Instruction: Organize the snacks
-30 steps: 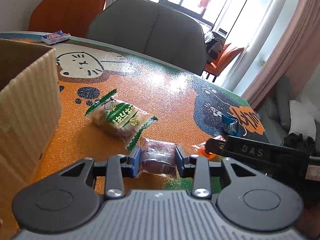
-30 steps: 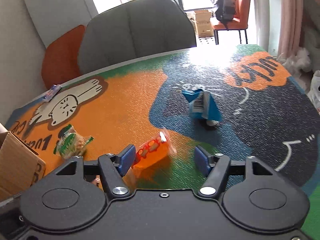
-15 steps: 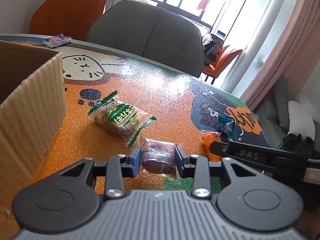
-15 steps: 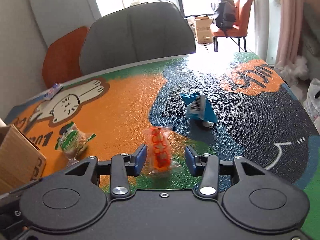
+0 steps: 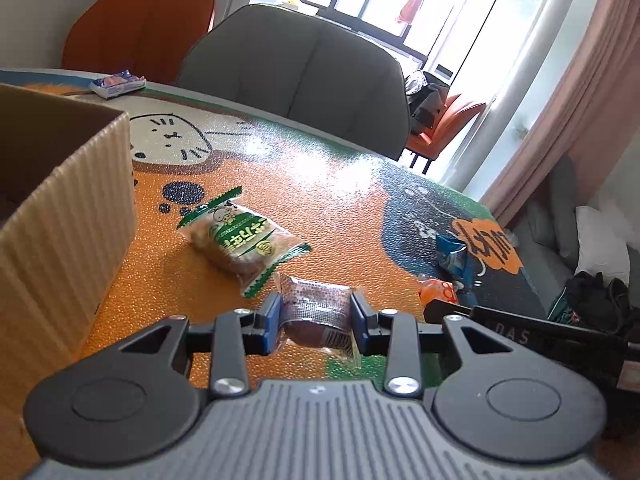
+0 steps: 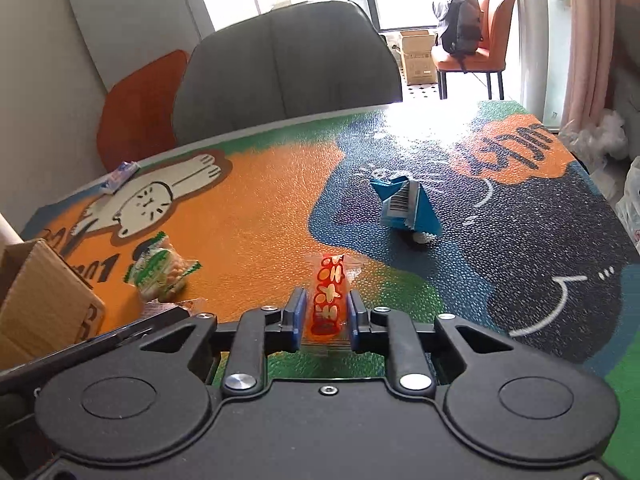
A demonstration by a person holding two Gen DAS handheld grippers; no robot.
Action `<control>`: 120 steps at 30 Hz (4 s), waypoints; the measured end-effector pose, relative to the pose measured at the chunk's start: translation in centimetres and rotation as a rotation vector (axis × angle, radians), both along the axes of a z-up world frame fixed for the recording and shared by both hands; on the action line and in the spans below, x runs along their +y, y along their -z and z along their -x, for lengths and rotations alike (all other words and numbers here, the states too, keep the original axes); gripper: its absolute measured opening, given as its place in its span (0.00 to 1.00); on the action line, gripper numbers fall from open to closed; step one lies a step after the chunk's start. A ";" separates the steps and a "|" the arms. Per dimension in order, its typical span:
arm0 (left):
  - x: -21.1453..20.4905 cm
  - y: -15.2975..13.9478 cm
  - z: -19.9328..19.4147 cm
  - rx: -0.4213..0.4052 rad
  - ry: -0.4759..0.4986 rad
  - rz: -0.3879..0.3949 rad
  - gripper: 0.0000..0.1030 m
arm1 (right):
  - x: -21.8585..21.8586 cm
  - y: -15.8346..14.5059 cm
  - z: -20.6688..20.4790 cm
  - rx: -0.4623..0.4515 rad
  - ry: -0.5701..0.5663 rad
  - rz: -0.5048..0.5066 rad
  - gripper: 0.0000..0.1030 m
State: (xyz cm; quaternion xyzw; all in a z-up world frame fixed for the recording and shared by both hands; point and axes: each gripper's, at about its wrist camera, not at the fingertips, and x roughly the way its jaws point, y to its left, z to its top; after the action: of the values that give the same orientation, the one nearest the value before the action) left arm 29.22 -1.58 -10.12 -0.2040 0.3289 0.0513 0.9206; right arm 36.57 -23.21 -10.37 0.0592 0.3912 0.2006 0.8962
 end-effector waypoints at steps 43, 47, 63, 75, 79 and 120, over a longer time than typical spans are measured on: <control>6.4 -9.3 11.3 -0.122 -0.086 -0.112 0.34 | 5.2 -7.9 10.1 -0.129 -0.150 -0.107 0.01; 8.1 -9.0 12.0 -0.109 -0.123 -0.117 0.34 | 5.4 -6.6 10.5 -0.071 -0.151 -0.096 0.14; 11.4 -8.2 14.8 -0.059 -0.192 -0.131 0.48 | 8.3 -2.4 14.2 0.064 -0.263 -0.070 0.37; 12.6 -7.8 17.1 -0.059 -0.206 -0.132 0.59 | 10.6 0.1 16.1 0.102 -0.287 -0.009 0.36; 12.6 -7.7 17.6 -0.067 -0.194 -0.129 0.63 | 10.9 0.2 16.4 0.086 -0.280 0.019 0.19; 15.7 -8.4 18.6 -0.093 -0.202 -0.075 0.72 | 14.9 -11.7 16.4 -0.145 -0.301 -0.093 0.33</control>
State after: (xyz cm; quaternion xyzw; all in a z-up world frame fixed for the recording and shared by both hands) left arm 10.58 14.11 -1.73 -0.2037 0.2613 0.1463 0.9321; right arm 20.12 -8.34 1.36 0.0270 0.3205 0.3540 0.8782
